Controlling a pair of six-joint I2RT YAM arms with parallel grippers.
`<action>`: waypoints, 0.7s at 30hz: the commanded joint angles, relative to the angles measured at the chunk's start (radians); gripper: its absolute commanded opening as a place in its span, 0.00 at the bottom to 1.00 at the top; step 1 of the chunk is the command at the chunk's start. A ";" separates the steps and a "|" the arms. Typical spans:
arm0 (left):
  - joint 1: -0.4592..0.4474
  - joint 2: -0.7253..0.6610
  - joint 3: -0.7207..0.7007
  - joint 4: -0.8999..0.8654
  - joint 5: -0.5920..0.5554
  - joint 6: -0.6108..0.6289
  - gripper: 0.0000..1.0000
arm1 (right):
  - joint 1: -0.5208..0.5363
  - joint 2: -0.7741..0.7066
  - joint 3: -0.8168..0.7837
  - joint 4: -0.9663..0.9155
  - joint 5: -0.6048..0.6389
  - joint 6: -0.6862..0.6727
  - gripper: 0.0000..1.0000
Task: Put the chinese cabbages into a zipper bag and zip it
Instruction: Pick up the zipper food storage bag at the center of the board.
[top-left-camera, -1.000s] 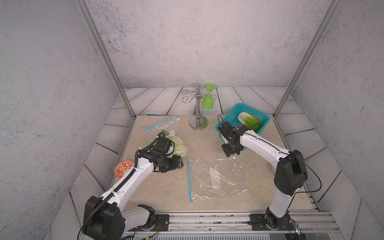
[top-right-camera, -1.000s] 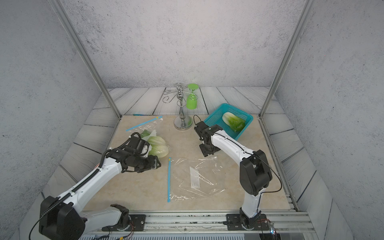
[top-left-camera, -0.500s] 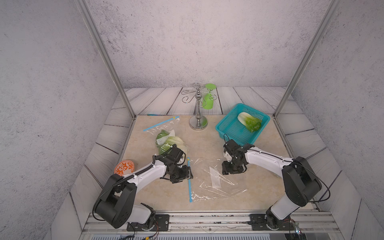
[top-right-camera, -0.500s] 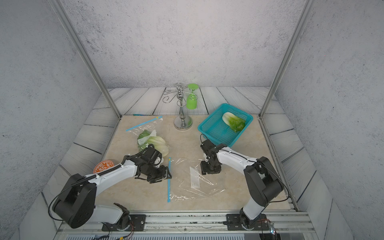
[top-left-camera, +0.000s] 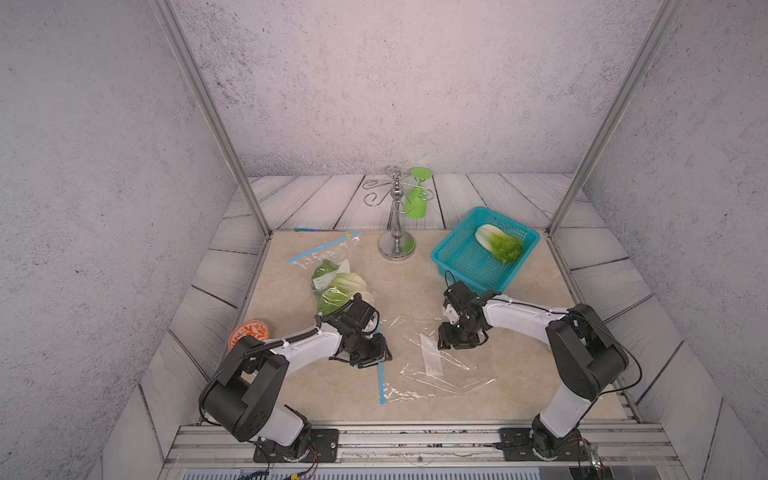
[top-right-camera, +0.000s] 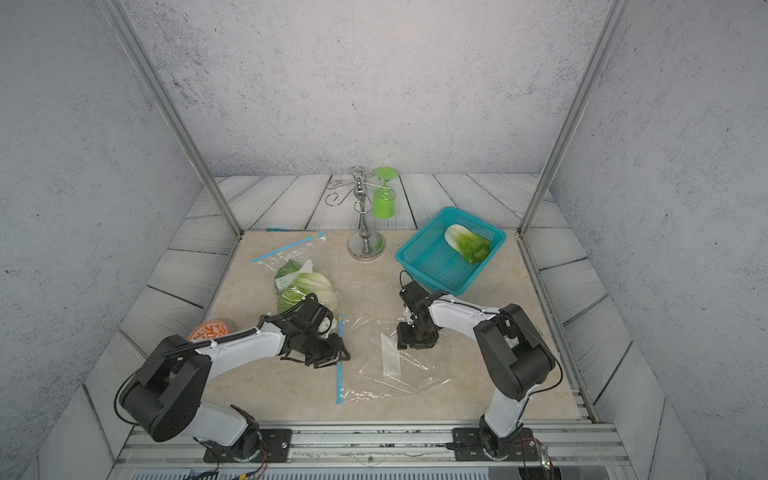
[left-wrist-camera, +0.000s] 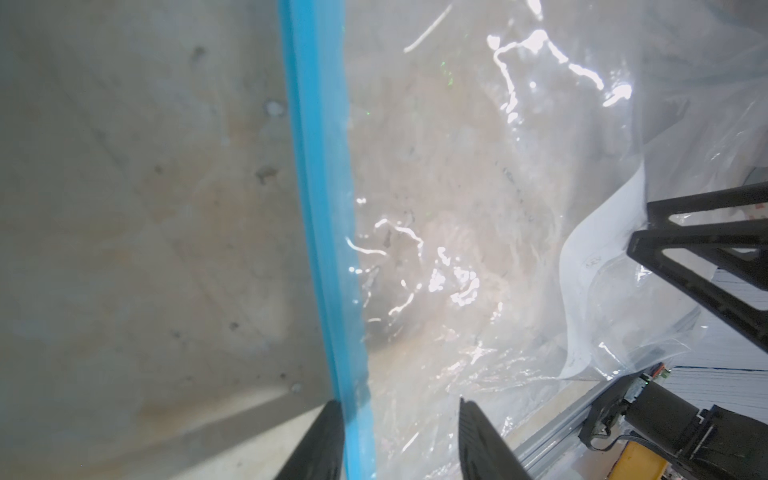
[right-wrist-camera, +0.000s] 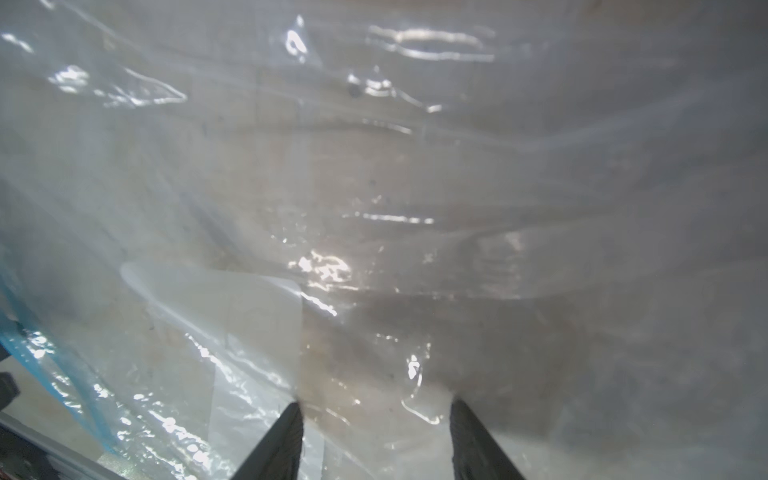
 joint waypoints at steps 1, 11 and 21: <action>-0.008 -0.036 0.014 0.008 0.025 -0.023 0.42 | -0.003 0.031 -0.010 0.010 -0.012 0.013 0.58; -0.012 0.007 0.005 0.050 0.049 -0.013 0.40 | -0.008 0.049 -0.014 0.020 -0.026 0.023 0.57; -0.013 -0.025 -0.107 0.181 -0.014 -0.023 0.17 | -0.008 0.046 -0.015 0.032 -0.054 0.041 0.57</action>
